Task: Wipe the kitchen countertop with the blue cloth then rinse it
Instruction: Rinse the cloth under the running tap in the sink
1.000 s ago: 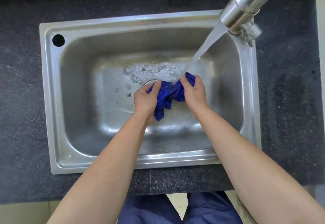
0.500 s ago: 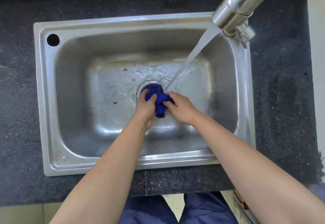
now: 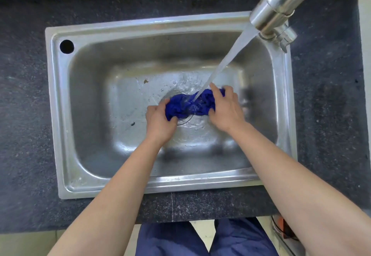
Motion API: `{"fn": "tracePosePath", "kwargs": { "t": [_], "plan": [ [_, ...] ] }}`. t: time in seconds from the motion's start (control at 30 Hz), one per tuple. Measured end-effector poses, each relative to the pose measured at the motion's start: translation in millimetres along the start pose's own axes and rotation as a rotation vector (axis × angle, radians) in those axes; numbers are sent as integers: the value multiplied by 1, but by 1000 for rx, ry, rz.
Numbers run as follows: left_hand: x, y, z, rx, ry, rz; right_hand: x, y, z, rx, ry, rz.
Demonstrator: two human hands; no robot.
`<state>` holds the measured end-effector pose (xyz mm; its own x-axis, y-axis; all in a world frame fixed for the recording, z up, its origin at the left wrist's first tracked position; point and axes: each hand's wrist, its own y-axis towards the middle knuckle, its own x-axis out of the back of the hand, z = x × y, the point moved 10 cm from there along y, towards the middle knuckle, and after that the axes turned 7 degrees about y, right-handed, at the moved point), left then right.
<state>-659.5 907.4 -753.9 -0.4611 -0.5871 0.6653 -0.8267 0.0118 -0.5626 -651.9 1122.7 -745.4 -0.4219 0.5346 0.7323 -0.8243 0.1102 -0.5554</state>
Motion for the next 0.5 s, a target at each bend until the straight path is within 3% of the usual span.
{"fn": "tracePosePath", "kwargs": {
  "t": [0.1,0.17,0.23,0.3,0.37,0.5],
  "plan": [
    [-21,-1,4,-59,130,114,-33,-6,12,133,-118,134],
    [-39,-3,3,-77,207,197,-47,-8,23,191,-155,100],
    [-42,1,2,-72,225,181,-50,-6,26,180,-3,63],
    [-33,6,4,-29,84,114,-49,-2,21,83,252,82],
    [-24,9,10,48,-206,85,-47,-1,16,-11,494,102],
    [-16,1,-9,121,-541,133,-35,-15,28,-28,774,49]
  ]
}}
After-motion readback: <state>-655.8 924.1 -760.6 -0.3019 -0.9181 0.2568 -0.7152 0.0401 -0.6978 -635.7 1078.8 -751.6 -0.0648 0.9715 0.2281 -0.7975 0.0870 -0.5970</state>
